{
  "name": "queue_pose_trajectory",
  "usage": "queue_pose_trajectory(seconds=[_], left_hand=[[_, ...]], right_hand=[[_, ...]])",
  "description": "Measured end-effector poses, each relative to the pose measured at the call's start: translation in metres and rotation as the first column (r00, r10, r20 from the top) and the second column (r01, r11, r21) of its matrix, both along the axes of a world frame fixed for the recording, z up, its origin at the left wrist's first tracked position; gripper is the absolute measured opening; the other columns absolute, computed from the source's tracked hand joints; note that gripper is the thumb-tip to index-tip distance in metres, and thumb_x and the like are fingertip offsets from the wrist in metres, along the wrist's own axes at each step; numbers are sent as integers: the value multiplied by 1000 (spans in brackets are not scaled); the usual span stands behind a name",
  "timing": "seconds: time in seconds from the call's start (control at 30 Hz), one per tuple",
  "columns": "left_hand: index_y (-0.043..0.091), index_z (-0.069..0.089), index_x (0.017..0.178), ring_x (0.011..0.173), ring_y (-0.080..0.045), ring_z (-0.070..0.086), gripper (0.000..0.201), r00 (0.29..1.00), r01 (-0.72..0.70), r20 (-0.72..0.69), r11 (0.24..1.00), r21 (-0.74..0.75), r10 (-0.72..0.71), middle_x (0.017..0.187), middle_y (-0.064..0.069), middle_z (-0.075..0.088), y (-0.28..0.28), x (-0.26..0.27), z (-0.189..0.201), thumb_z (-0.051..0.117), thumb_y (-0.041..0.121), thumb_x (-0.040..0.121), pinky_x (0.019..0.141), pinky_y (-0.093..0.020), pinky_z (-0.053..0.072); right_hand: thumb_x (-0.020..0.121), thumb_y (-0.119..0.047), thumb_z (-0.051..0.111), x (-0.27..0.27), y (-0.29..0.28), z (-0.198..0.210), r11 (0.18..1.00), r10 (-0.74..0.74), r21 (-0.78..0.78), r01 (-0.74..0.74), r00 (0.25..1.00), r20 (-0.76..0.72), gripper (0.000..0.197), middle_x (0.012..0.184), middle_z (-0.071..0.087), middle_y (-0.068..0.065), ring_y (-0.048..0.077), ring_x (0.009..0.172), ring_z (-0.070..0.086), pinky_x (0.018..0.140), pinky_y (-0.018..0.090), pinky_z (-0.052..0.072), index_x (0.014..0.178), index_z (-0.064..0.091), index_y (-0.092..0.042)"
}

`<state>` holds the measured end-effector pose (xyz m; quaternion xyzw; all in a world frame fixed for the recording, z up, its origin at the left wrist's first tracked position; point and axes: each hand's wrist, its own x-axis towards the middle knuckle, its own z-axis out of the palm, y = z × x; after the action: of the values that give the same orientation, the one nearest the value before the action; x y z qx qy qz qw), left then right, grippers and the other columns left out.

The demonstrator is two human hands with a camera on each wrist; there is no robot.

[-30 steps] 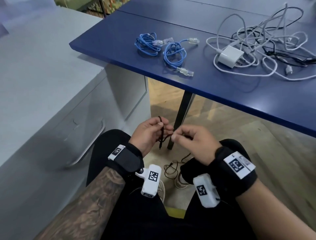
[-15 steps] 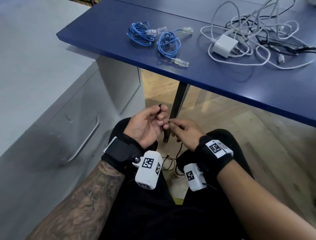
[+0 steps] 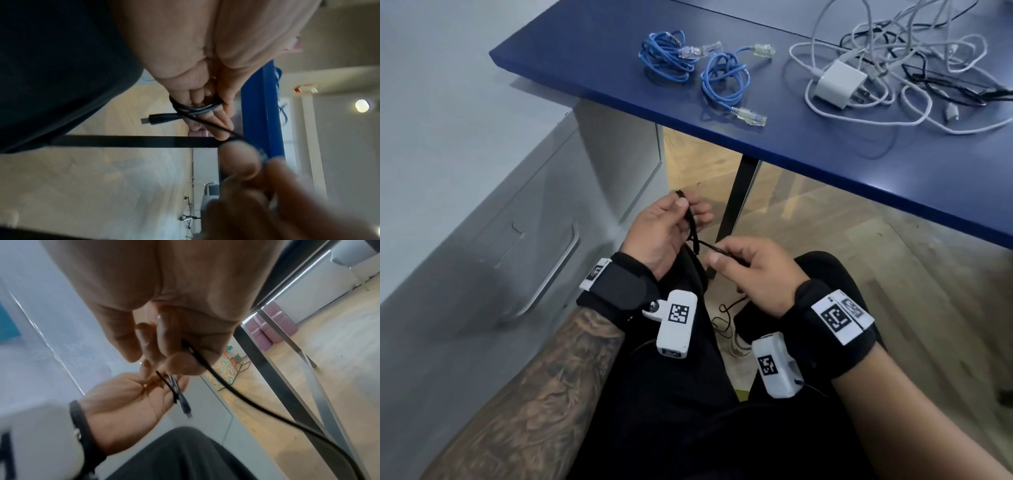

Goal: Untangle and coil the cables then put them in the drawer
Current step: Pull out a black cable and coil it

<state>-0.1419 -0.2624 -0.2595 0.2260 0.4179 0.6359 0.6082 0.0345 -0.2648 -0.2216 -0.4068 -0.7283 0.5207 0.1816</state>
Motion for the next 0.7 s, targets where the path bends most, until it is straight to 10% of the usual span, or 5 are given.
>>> queue_pose_trajectory(seconds=[0.17,0.3,0.5,0.7], left_hand=[[1,67,98,69,-15,64,22,872,199,-457,980,0,-177,77,-7,68,-4,11,0,45,5,100,67,-21,49],[5,68,85,54,-18,47,36,832,323,-459,945,-59,-313,60,-6,55,-5,20,6,40,19,102,67,-34,42],[4,58,84,51,-15,29,33,926,377,17,924,-64,-377,57,0,35,-9,16,26,30,17,97,62,-31,41],[5,58,94,55,-11,44,22,916,157,379,987,-35,-133,66,0,47,-5,9,24,37,12,99,73,-31,51]], right_hand=[[94,-11,64,8,15,20,996,-65,59,71,994,-85,13,81,73,11,9,66,61,64,19,48,88,72,-3],[95,-6,61,12,32,23,984,-146,80,161,976,-165,15,72,73,2,5,69,69,72,13,49,85,69,2],[96,-21,63,6,47,-16,939,-333,38,342,932,-145,10,67,65,-22,-6,64,56,63,14,43,96,73,-22],[101,-26,53,-11,17,-60,981,-139,-140,138,990,1,23,57,57,-9,14,58,50,60,35,44,89,72,-27]])
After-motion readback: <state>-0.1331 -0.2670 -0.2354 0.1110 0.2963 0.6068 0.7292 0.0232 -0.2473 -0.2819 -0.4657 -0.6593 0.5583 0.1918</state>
